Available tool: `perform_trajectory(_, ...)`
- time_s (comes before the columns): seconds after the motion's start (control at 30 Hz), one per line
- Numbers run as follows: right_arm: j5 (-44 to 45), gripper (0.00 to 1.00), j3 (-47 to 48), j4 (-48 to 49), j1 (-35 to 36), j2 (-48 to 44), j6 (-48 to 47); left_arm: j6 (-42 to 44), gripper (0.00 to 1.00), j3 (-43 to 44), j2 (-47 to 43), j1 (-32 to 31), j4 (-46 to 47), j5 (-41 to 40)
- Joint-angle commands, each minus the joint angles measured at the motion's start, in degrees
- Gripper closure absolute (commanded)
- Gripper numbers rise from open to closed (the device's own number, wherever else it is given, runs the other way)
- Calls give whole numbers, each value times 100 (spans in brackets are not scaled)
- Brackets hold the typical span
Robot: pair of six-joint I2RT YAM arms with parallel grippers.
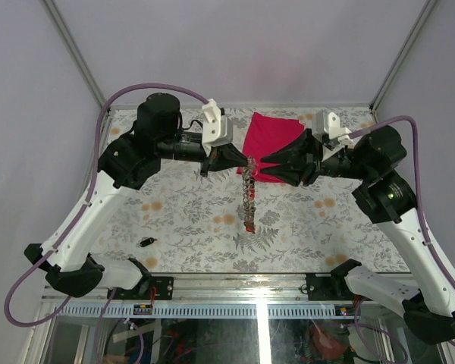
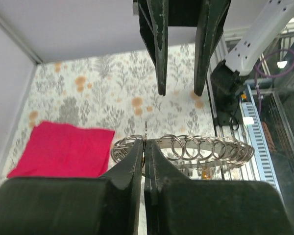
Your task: Put the keys on the keyring
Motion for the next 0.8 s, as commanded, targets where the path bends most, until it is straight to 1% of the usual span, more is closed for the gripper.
perform_trajectory(0.0, -83, 65, 224, -707, -4, 210, -465, 899, 100, 753, 202, -294, -1670, -952)
perform_trajectory(0.1, -169, 64, 170, -590, -9, 305, -405, 1096, 100, 1046, 341, -543, -2066, -1367)
perform_trajectory(0.2, -254, 63, 137, -521, -6, 421, -378, 1135, 100, 1169, 398, -707, -2167, -1550)
perform_trajectory(0.57, -727, 58, 224, -599, -1, 718, -383, 1191, 100, 1279, 522, -840, -2176, -1749)
perform_trajectory(0.77, -793, 57, 233, -654, 0, 818, -430, 1195, 100, 1360, 578, -867, -2170, -1799)
